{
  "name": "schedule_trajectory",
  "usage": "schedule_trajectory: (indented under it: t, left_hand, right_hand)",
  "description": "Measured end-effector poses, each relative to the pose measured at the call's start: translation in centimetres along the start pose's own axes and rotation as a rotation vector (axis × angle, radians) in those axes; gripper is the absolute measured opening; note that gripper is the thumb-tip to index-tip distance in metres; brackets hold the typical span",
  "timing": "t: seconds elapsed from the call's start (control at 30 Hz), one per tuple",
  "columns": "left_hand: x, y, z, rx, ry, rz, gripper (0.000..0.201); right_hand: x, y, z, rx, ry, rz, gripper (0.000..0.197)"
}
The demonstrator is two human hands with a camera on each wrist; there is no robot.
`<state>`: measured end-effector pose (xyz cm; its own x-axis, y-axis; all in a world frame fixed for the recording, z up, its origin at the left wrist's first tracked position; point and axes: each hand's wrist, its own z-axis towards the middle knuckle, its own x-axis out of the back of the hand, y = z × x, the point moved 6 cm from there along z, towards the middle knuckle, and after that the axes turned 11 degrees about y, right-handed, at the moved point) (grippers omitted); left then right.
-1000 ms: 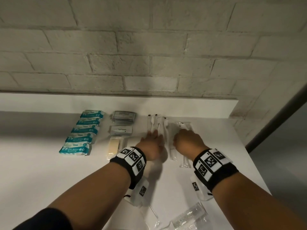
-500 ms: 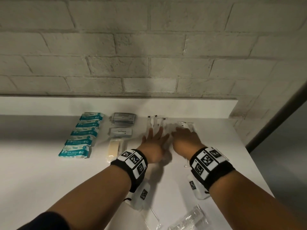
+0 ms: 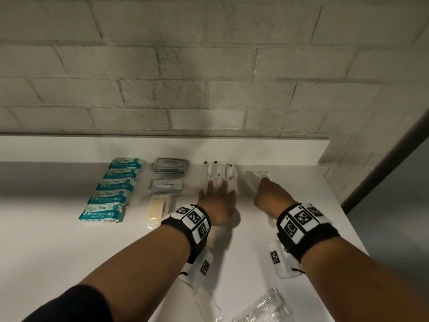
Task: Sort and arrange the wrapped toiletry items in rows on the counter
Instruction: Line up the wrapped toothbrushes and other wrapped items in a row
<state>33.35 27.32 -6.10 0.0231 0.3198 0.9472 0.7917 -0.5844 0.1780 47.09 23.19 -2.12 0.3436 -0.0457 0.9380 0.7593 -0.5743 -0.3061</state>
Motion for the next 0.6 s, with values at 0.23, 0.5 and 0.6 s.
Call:
schedule_trajectory:
  t: [0.23, 0.5, 0.6]
  left_hand:
    - [0.5, -0.5, 0.6, 0.052, 0.007, 0.03, 0.06]
    - [0.8, -0.1, 0.3, 0.077, -0.009, -0.105, 0.056]
    - [0.7, -0.4, 0.2, 0.068, -0.025, -0.11, 0.066]
  right_hand:
    - [0.4, -0.1, 0.8, 0.076, 0.043, -0.03, 0.047]
    - [-2.7, -4.1, -1.5, 0.486, -0.126, -0.207, 0.042]
    - [-3.3, -4.4, -1.2, 0.477, -0.131, -0.196, 0.049]
